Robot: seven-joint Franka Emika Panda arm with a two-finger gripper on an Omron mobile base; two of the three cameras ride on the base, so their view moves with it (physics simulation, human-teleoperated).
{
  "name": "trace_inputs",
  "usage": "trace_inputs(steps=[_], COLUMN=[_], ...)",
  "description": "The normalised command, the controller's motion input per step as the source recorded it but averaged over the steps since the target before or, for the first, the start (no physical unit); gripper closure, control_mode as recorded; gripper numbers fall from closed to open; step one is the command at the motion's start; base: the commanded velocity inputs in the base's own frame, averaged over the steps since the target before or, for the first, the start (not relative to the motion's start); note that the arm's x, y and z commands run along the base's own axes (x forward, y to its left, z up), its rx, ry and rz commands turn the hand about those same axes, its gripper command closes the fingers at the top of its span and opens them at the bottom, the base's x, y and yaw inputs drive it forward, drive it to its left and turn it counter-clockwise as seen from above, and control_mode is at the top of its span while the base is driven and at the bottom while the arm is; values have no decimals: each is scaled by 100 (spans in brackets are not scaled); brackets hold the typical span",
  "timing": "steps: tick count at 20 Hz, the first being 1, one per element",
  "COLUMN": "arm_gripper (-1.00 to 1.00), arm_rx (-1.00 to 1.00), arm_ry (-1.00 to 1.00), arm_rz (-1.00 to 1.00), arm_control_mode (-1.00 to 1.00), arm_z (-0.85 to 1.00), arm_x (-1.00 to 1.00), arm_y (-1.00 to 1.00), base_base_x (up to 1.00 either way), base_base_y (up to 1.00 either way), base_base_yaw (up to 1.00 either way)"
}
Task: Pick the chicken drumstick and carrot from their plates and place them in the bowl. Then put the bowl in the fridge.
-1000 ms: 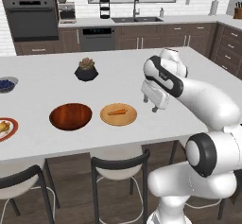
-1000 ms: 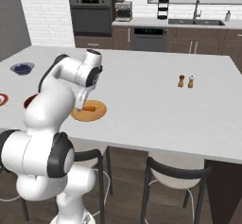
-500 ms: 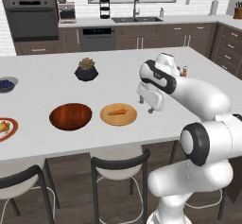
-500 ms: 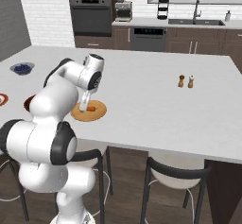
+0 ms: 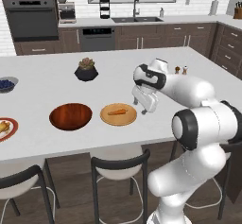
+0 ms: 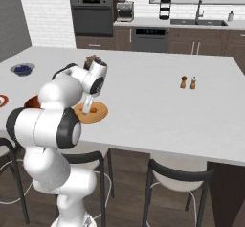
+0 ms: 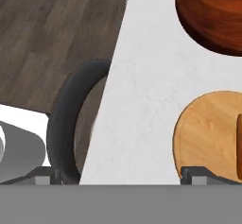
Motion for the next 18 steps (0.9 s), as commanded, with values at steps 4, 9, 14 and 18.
trace_inputs(steps=[4, 9, 14, 18], arm_gripper=[-100, -100, -100, -100], arm_rx=[1, 0, 0, 0], arm_ry=[0, 0, 0, 0], arm_rz=[0, 0, 0, 0], arm_control_mode=[-100, -100, -100, -100], arm_z=[-14, -10, -23, -39], arm_x=[41, 39, 33, 33], arm_y=[19, 2, 0, 1], base_base_x=[0, 0, 0, 0], base_base_y=[0, 0, 0, 0], base_base_yaw=[0, 0, 0, 0])
